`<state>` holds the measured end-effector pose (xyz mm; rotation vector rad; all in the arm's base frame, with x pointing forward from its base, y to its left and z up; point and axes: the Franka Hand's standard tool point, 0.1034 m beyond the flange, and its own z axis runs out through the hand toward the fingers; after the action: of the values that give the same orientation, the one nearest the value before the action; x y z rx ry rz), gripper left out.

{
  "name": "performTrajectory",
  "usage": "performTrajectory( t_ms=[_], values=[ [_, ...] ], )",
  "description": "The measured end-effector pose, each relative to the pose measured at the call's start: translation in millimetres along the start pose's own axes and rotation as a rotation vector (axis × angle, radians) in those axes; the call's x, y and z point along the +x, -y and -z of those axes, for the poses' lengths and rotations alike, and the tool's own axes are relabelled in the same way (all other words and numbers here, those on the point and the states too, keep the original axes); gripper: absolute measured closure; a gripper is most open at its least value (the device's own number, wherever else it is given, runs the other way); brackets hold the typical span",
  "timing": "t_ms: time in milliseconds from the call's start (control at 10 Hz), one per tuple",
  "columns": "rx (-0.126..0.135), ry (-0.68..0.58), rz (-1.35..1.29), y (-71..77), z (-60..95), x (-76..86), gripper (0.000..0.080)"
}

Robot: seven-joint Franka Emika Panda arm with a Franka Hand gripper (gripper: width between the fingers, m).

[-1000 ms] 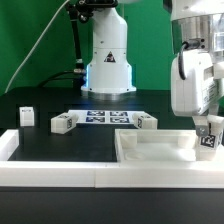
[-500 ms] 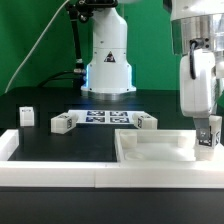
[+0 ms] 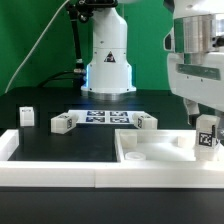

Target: Assemble one leg

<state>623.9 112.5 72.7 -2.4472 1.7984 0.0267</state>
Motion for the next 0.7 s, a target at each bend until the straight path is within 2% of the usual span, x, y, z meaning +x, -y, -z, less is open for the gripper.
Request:
performTrajectory(
  t_ms=[300,700],
  values=[
    [-0.043,-0.026,0.287,0.3,2.3,4.4,0.015],
    [-0.04,-0.035,0.599,4.2,2.8,0.9,0.015]
  ],
)
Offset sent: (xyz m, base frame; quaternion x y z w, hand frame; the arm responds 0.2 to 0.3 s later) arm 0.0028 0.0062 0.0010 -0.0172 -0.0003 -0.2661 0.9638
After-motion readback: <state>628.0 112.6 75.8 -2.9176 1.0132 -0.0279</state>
